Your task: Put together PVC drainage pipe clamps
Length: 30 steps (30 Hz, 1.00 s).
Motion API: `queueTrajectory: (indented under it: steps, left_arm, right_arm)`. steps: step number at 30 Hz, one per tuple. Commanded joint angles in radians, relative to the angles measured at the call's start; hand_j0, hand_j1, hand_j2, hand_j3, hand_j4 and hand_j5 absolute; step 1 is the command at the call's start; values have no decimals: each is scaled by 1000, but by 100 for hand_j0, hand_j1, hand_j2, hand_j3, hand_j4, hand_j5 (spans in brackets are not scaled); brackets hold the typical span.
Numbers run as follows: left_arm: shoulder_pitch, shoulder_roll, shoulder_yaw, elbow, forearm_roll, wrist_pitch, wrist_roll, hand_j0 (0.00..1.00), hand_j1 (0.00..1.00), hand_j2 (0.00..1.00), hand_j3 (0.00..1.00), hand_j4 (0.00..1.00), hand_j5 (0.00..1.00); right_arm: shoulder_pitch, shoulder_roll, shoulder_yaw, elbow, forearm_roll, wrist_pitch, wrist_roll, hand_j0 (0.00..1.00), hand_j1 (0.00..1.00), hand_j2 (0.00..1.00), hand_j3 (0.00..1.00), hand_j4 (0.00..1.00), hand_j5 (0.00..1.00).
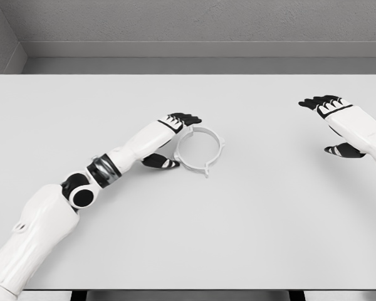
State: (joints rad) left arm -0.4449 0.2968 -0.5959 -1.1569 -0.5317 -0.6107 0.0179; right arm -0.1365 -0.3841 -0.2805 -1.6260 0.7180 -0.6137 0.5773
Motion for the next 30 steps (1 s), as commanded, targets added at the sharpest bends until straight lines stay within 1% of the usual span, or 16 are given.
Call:
queueTrajectory:
  steps: [1, 5, 10, 19, 22, 30]
  left_arm:
    - [0, -4, 1, 0, 3, 0, 0, 100, 100, 100, 100, 100, 100]
    - [0, -5, 1, 2, 4, 0, 0, 100, 100, 100, 100, 100, 100]
    - [-17, -11, 1, 23, 4, 0, 0, 100, 100, 100, 100, 100, 100]
    - [-18, -19, 2, 26, 3, 0, 0, 100, 100, 100, 100, 100, 100]
    - [-32, -30, 2, 48, 4, 0, 0, 100, 100, 100, 100, 100, 100]
    - [-32, -41, 2, 52, 3, 0, 0, 100, 100, 100, 100, 100, 100]
  right_arm:
    - [0, -1, 0, -2, -8, 3, -1, 100, 100, 100, 100, 100, 100]
    - [0, -1, 0, -2, -8, 3, -1, 100, 100, 100, 100, 100, 100]
    - [0, -1, 0, -2, -8, 3, -1, 100, 100, 100, 100, 100, 100]
    - [0, 1, 0, -2, -8, 3, -1, 100, 100, 100, 100, 100, 100]
    - [0, -1, 0, -2, -8, 3, -1, 100, 100, 100, 100, 100, 100]
    - [0, -1, 0, -2, -8, 3, -1, 100, 100, 100, 100, 100, 100]
